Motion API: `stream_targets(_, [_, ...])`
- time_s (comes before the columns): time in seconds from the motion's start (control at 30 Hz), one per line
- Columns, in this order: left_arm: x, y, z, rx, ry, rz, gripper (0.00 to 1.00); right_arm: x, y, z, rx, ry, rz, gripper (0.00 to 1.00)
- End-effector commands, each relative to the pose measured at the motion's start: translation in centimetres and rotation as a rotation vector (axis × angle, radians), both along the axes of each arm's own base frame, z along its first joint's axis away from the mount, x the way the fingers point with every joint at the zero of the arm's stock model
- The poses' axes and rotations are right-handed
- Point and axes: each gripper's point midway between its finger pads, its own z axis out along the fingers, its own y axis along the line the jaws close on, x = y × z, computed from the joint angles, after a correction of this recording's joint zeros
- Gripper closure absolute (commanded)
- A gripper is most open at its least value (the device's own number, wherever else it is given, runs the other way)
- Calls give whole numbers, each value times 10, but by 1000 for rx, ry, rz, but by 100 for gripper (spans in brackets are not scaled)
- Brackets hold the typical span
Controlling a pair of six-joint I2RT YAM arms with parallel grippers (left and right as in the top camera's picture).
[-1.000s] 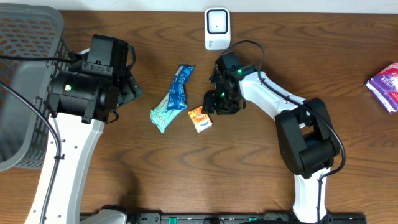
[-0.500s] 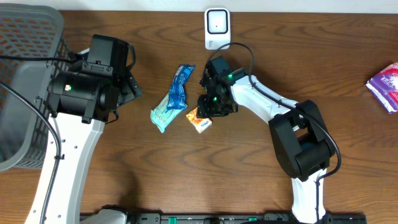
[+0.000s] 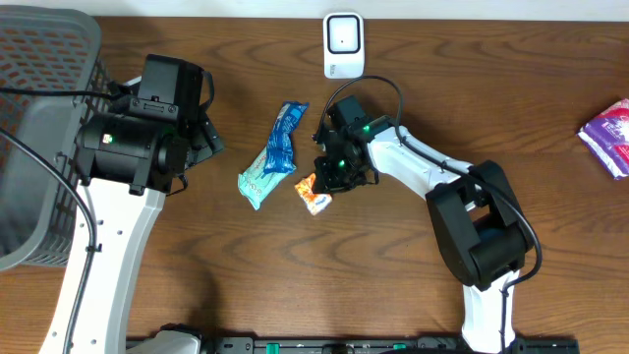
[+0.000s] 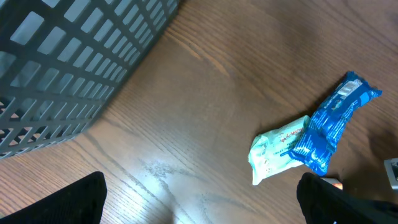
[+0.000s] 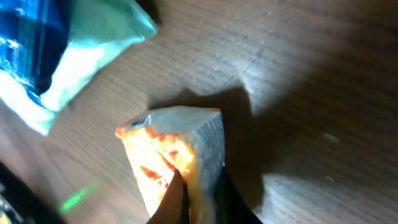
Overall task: Scan the item barcode
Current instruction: 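Grasp the orange Kleenex pack with the right gripper, then lift the Kleenex pack and hold it in front of the scanner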
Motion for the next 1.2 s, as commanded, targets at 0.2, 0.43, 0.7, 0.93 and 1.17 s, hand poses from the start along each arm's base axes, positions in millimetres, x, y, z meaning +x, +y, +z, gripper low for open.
stream_targets(0.2, [1,4,2,23,-1,2,2,-9,12,17,220,166,-19,99])
stream_targets(0.43, [1,4,2,23,-1,2,2,27,-10,81,647,194,-34,99])
stream_targets(0.7, [1,4,2,23,-1,2,2,31,-25,133,978,136,60,99])
stream_targets(0.93, [1,4,2,23,-1,2,2,44,-25,145,1016,172,41,99])
stream_targets(1.17, [1,4,2,23,-1,2,2,88,-46,164,1028,112,-9,99])
